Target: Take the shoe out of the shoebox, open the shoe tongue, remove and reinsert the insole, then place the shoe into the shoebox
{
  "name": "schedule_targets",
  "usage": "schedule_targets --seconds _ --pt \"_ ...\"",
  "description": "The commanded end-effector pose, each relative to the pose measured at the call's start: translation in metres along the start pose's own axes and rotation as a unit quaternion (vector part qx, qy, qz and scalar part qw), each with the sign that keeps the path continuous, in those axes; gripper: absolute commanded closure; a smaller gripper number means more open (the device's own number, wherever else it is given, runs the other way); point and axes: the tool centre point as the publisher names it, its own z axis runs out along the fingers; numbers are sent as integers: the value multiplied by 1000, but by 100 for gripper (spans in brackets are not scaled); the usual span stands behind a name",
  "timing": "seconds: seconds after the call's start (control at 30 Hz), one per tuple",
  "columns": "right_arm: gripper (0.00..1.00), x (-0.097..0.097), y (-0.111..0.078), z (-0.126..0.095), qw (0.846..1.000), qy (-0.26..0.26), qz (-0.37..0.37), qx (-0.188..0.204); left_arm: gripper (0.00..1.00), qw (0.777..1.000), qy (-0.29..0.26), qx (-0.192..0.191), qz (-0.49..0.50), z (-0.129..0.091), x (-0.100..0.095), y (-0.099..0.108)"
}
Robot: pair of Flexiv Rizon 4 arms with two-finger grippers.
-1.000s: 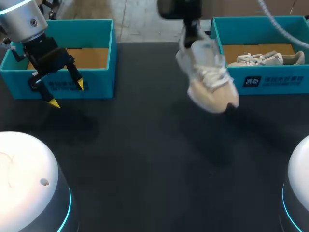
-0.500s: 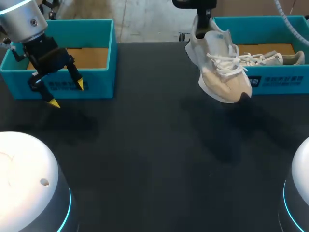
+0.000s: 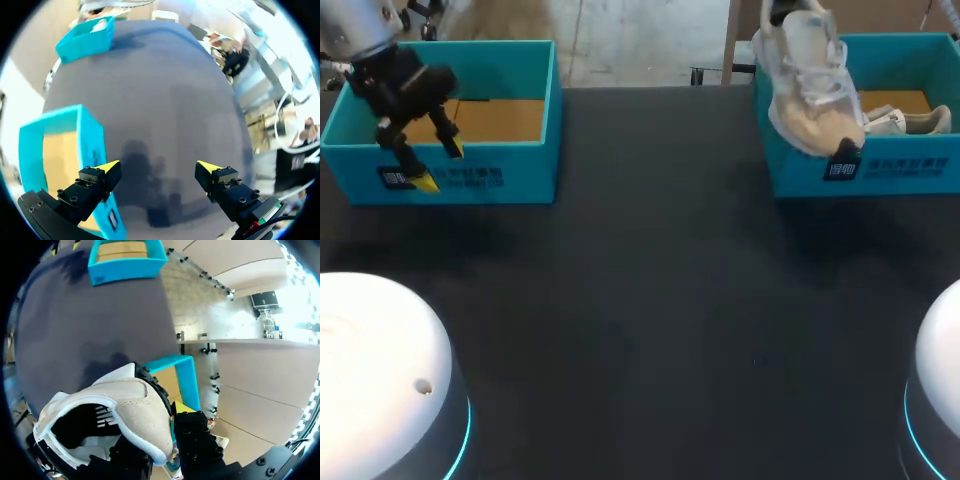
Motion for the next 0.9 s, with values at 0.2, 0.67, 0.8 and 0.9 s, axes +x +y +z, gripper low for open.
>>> schedule_targets --seconds 0.2,0.67,0.8,0.9 --pt "100 -60 -25 21 999 32 15 -13 0 806 -128 -111 -567 -22 3 11" --pt "100 -60 -25 21 999 32 15 -13 0 772 -92 -109 -619 -24 -7 15" --pt "100 -102 -42 36 998 20 39 -37 0 718 -61 -121 -683 -28 -22 23" --pt "100 -134 -57 49 998 2 54 -27 0 677 -46 -126 -724 -30 -29 28"
